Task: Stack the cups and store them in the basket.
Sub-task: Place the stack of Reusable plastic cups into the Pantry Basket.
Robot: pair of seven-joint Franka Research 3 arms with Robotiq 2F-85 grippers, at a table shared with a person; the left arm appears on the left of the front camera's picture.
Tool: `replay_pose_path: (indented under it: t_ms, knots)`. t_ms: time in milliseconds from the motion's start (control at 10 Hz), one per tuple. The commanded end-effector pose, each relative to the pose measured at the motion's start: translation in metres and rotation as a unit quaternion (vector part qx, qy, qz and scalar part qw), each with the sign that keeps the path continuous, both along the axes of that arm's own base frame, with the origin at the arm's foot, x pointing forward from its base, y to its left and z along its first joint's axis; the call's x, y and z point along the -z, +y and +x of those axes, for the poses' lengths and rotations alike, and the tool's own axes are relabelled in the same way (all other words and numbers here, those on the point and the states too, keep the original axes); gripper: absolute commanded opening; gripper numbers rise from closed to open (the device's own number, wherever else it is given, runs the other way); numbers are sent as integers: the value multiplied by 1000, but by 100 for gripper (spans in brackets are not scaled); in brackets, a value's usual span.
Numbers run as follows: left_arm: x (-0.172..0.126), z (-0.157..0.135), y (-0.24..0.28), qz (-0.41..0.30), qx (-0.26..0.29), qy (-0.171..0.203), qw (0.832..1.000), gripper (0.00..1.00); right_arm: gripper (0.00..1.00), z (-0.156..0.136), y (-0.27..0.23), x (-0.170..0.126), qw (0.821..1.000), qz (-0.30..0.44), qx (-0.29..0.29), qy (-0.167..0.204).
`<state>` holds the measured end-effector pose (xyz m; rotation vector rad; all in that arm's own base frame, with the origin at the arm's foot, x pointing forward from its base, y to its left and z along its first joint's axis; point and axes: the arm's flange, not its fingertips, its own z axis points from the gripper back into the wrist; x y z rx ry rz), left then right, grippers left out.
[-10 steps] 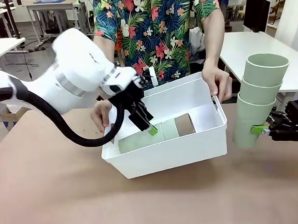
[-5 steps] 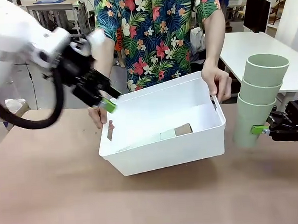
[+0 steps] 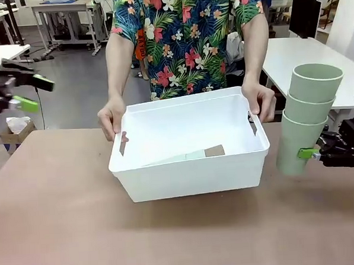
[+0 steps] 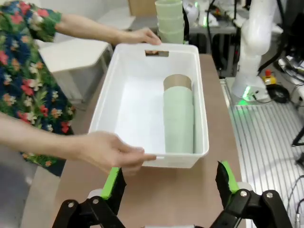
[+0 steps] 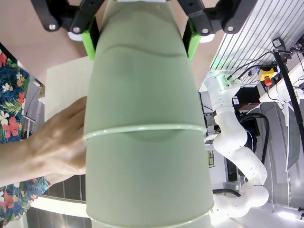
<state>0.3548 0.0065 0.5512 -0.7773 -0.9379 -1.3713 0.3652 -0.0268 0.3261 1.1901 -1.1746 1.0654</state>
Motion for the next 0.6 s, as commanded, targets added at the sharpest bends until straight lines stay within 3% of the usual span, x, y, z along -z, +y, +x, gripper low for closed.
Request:
replay_pose_path:
  t_ms: [0,100,200,500]
  knots:
    - [14,-1,7,-18,13,-12,1000,100,86,2,1,-5,1000,5,4,-6]
    - [18,-3,13,-13,12,-19,1000,100,86,2,1,-5,1000,5,4,-6]
    - [4,-4,14,-8,-2,-5,1000,92,86,2,1,-5,1000,5,4,-6]
    - [4,-4,14,-8,-2,-5,1000,92,86,2,1,-5,1000,5,4,-6]
